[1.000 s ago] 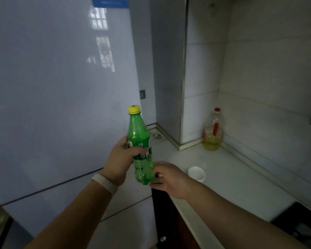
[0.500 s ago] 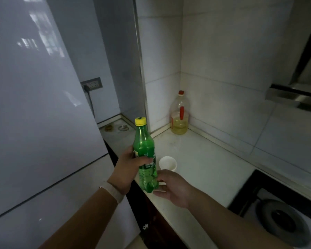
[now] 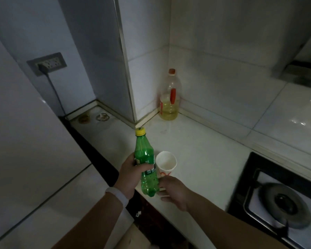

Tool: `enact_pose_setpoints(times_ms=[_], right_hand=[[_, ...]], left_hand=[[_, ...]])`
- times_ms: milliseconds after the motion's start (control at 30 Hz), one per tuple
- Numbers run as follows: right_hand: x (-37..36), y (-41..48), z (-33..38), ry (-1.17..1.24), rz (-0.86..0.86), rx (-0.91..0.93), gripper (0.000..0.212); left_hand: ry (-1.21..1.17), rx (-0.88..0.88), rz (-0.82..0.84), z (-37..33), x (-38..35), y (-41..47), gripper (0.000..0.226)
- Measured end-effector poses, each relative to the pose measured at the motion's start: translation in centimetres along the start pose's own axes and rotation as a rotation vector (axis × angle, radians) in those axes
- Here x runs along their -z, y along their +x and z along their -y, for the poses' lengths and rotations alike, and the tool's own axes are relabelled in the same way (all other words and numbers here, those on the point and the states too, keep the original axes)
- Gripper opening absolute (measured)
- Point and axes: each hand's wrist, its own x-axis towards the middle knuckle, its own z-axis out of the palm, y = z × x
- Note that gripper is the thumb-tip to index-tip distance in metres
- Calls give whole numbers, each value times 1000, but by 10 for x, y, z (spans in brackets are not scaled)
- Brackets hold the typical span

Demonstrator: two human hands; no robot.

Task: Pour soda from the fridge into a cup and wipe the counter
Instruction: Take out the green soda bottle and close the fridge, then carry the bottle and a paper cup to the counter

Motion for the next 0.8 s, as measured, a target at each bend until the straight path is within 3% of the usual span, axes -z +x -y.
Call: enact_pose_setpoints(times_ms=[133,267,400,567,800], right_hand=[[8,23,-21,4,-122,-34,12],[17,40,-37,-13,-244,-57,11],[25,51,-47,-118,-381,-5,36],[29,59,-45,-138,-398,235,81],[22,95,-46,-144,-508,426,84]], left_hand=[[-14,49,17,20,8,23,40],[-42,94,27,37,12,42,39],[-77,154,33,49,15,55,40],[-72,194,26,56,19,64,43],[-44,209,55,56,27,73,43]])
